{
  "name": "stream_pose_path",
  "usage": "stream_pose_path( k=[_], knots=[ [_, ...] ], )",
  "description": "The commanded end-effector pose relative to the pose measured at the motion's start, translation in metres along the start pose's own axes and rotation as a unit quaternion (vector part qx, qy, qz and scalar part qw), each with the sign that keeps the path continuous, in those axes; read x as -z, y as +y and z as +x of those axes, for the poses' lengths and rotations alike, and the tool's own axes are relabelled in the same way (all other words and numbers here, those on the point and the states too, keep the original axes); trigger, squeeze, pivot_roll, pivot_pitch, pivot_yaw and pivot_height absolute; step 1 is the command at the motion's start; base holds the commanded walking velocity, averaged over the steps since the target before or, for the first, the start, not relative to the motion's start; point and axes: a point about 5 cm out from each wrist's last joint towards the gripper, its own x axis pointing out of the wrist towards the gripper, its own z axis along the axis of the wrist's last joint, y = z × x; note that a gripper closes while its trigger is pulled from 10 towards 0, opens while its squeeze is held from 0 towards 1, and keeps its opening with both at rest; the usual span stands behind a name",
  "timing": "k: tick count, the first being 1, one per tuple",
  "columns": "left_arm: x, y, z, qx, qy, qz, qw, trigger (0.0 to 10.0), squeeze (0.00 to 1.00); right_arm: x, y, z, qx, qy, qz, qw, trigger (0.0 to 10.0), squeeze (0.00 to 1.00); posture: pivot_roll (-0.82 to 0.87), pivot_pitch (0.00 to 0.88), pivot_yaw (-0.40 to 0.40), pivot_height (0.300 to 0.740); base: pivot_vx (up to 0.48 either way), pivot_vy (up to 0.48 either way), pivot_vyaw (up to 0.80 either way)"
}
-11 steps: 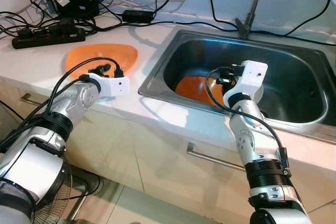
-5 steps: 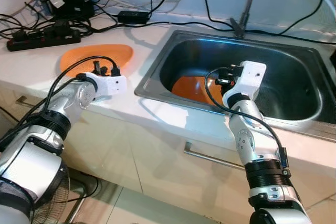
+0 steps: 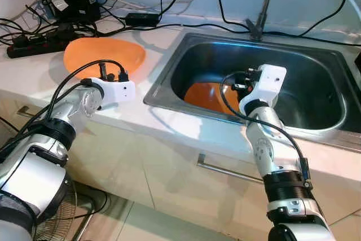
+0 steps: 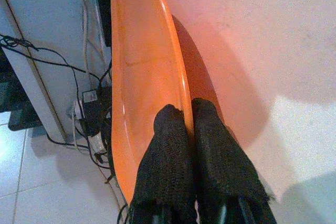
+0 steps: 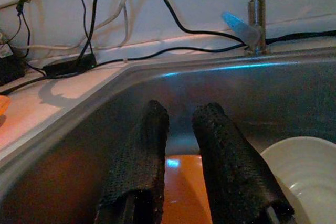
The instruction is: Kitchen organization
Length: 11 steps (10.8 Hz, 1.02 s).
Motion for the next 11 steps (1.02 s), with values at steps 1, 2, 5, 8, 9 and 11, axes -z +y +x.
stream_pose_path(
  k=[1,2,5,8,9,11],
  knots=[
    [-0.001,-0.005,0.0,-0.009,-0.006,0.022,1.0,0.0,0.0,-0.005,0.004,0.003,-0.007,-0.009,0.005,1.0,10.0,0.0,0.13,0.038,0.044,0.74,0.0,0.0,0.0],
    [-0.009,0.007,-0.002,-0.075,-0.04,0.048,0.995,0.0,0.0,-0.006,0.006,0.004,-0.009,-0.011,0.006,1.0,10.0,0.0,0.14,0.027,0.045,0.74,0.0,0.0,0.0],
    [-0.046,0.04,-0.007,-0.184,-0.107,0.058,0.975,10.0,0.0,-0.013,0.008,0.008,-0.014,-0.023,0.012,1.0,10.0,0.0,0.14,0.004,0.045,0.74,0.0,0.0,0.0],
    [-0.08,0.044,-0.017,-0.204,-0.189,0.042,0.96,10.0,0.0,-0.024,0.02,0.011,-0.044,-0.038,0.047,0.997,10.0,1.0,0.15,0.0,0.047,0.74,0.0,0.0,0.0],
    [-0.091,0.041,-0.017,-0.194,-0.205,0.038,0.959,10.0,0.0,-0.03,0.025,0.013,-0.055,-0.041,0.077,0.995,10.0,1.0,0.15,0.0,0.047,0.74,0.0,0.0,0.0],
    [-0.108,0.029,-0.019,-0.181,-0.227,0.021,0.957,10.0,0.0,-0.032,0.03,0.015,-0.068,-0.029,0.156,0.985,10.0,1.0,0.16,0.0,0.045,0.74,0.0,0.0,0.0]
  ],
)
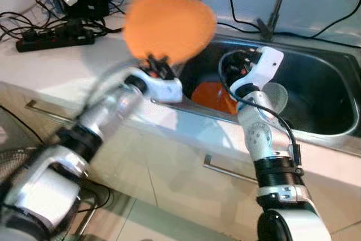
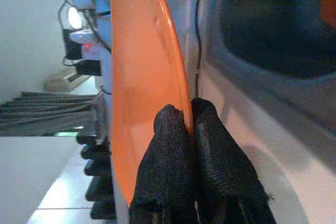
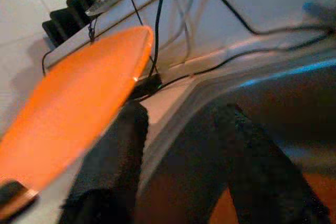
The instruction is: Kitchen organization
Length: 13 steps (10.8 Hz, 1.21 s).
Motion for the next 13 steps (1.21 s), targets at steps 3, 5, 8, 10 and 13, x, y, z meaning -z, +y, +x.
stream_pose_path(
  k=[3,5,8,10,13],
  knots=[
    [-0.017,0.008,0.0,-0.022,-0.027,-0.012,0.999,10.0,0.0,-0.008,0.006,0.002,-0.028,-0.001,0.023,0.999,10.0,1.0,0.16,0.0,0.046,0.74,0.0,0.0,0.0],
    [-0.025,0.005,0.001,-0.013,-0.037,-0.02,0.999,10.0,0.0,-0.005,0.012,0.002,-0.05,0.011,0.057,0.997,10.0,1.0,0.17,0.002,0.046,0.74,0.0,0.0,0.0],
    [-0.036,-0.003,0.001,0.0,-0.054,-0.029,0.998,10.0,0.0,-0.001,0.01,0.002,-0.04,0.022,0.061,0.997,10.0,0.0,0.17,0.007,0.041,0.74,0.0,0.0,0.0],
    [-0.038,-0.002,0.0,-0.01,-0.06,-0.029,0.998,10.0,0.0,0.0,0.007,0.003,-0.033,0.026,0.065,0.997,10.0,0.0,0.17,0.01,0.038,0.74,0.0,0.0,0.0],
    [-0.052,-0.006,-0.006,-0.025,-0.091,-0.031,0.995,10.0,0.0,0.004,0.005,0.003,-0.025,0.034,0.07,0.997,10.0,0.0,0.18,0.012,0.033,0.74,0.0,0.0,0.0]
  ],
)
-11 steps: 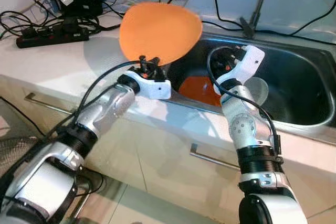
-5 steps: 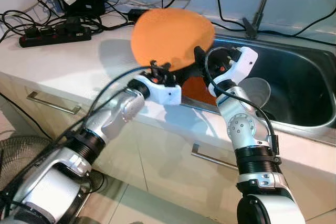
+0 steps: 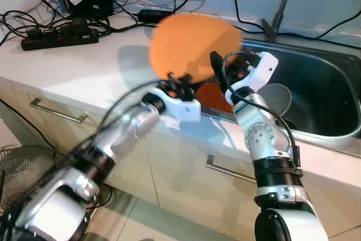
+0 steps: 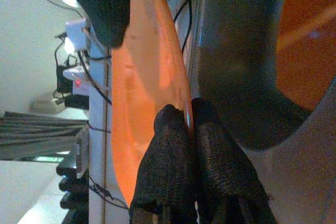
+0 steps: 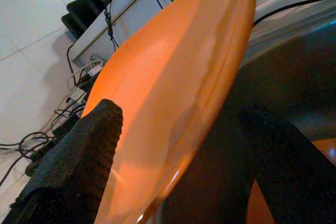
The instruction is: Kitchen organization
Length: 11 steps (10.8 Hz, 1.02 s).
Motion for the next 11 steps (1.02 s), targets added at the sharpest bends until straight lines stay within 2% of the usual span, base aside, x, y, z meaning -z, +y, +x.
stream_pose_path(
  k=[1,4,5,11],
  knots=[
    [-0.0051,0.012,0.0003,-0.033,-0.015,0.012,0.999,10.0,0.0,-0.0037,0.0041,0.0035,-0.004,0.0,0.007,1.0,10.0,0.0,0.18,0.012,0.033,0.74,0.0,0.0,0.0],
    [-0.0083,0.009,-0.0031,-0.028,-0.019,0.012,0.999,10.0,0.0,-0.0063,0.0011,0.0042,0.007,-0.005,0.013,1.0,10.0,0.0,0.18,0.013,0.028,0.74,0.0,0.0,0.0],
    [-0.0074,0.006,-0.0043,-0.02,-0.017,0.015,1.0,10.0,0.0,-0.0072,-0.0005,0.0043,0.013,-0.007,0.014,1.0,0.0,0.0,0.18,0.012,0.028,0.74,0.0,0.0,0.0],
    [-0.0063,0.0045,-0.0034,-0.017,-0.02,0.026,0.999,10.0,0.0,-0.0079,-0.001,0.005,0.015,-0.011,0.04,0.999,0.0,0.0,0.18,0.01,0.032,0.74,0.0,0.0,0.0]
  ],
)
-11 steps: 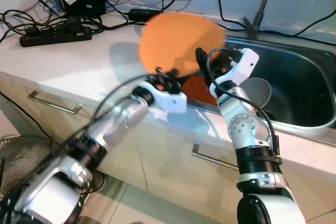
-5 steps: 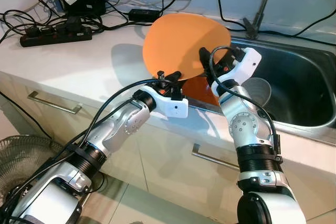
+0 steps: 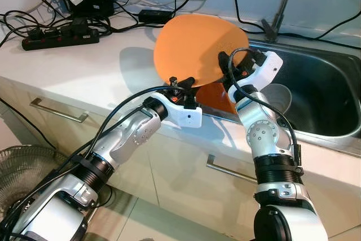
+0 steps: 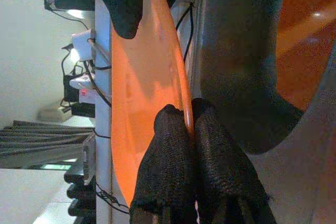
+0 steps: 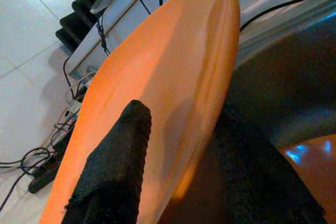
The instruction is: Kitchen organization
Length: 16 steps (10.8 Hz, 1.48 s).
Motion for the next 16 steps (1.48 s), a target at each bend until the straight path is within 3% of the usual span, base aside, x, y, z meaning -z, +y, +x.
stream_pose_path(
  k=[1,8,9,15,16],
  knots=[
    [-0.002,0.007,0.001,-0.016,-0.009,0.011,1.0,10.0,0.0,-0.002,0.004,0.003,-0.004,0.002,0.009,1.0,0.0,0.0,0.18,0.006,0.033,0.74,0.0,0.0,0.0],
    [0.01,0.012,-0.002,-0.018,0.0,0.046,0.999,10.0,0.0,0.0,0.006,0.003,-0.01,0.005,0.05,0.999,0.0,0.0,0.18,0.0,0.036,0.74,0.0,0.0,0.0],
    [0.011,0.013,-0.001,-0.022,0.001,0.04,0.999,10.0,1.0,0.0,0.006,0.004,-0.011,0.006,0.063,0.998,0.0,0.0,0.18,0.0,0.035,0.74,0.0,0.0,0.0],
    [0.01,0.012,-0.002,-0.026,-0.001,0.035,0.999,10.0,1.0,-0.011,0.0,0.008,0.017,-0.019,0.15,0.988,0.0,0.0,0.18,0.0,0.03,0.74,0.0,0.0,0.0],
    [0.01,0.009,-0.003,-0.019,0.001,0.036,0.999,10.0,0.0,-0.02,-0.005,0.011,0.032,-0.038,0.171,0.984,0.0,0.0,0.18,0.0,0.03,0.74,0.0,0.0,0.0]
  ],
)
